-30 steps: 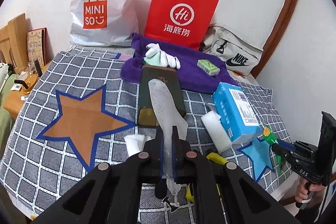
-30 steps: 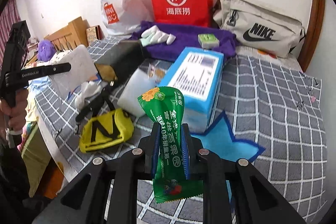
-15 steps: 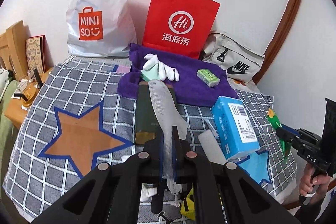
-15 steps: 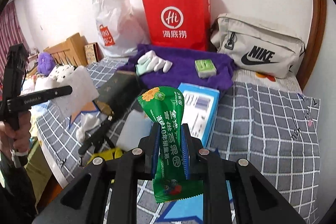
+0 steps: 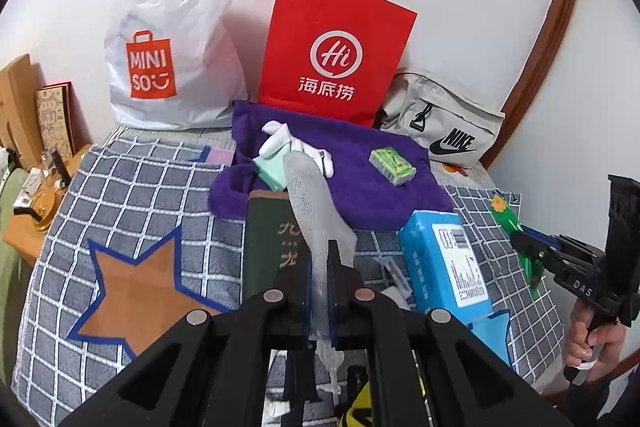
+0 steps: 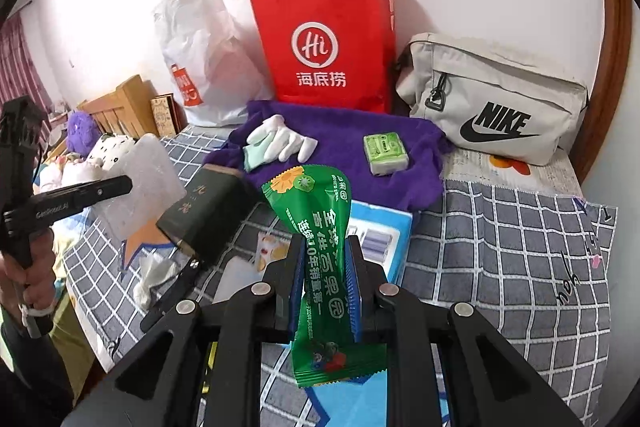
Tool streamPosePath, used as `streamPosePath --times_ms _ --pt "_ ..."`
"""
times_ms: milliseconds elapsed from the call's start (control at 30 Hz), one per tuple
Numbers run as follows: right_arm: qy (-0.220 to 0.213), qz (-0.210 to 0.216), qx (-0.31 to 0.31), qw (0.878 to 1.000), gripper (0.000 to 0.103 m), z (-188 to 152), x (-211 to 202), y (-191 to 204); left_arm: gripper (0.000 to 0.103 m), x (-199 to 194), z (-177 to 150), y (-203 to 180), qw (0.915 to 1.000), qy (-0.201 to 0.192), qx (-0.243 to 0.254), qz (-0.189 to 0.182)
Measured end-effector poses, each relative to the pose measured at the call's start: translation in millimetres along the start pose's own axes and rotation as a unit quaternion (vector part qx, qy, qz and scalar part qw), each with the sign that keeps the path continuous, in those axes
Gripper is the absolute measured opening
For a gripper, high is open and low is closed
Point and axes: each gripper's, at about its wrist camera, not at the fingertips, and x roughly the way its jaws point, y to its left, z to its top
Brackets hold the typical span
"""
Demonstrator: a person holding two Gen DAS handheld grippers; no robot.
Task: Organize soft objects
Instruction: 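Carry the snack packet and mesh bag in both grippers over the purple towel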
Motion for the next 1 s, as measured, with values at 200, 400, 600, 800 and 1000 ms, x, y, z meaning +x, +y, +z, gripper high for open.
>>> streamPosePath --times_ms 200,400,600,800,1000 --pt "0.005 0.000 0.016 1.000 0.019 20 15 -10 0.006 10 15 -3 1.0000 -0.002 0.006 -0.003" --pt "0.004 -0.003 0.020 1.000 0.019 38 31 -19 0.006 25 31 -2 1.0000 -0.002 0.005 -0.003" --pt "0.005 -0.006 0.024 1.000 0.019 55 46 -28 0.007 40 45 1 1.0000 0.001 0.004 -0.001" --pt "0.004 -0.010 0.029 1.000 0.019 68 57 -37 0.006 54 57 2 0.9999 0.006 0.008 0.004" --pt "0.006 -0.013 0.035 0.999 0.020 80 68 -44 0.006 62 69 3 0.9998 0.004 0.020 0.002"
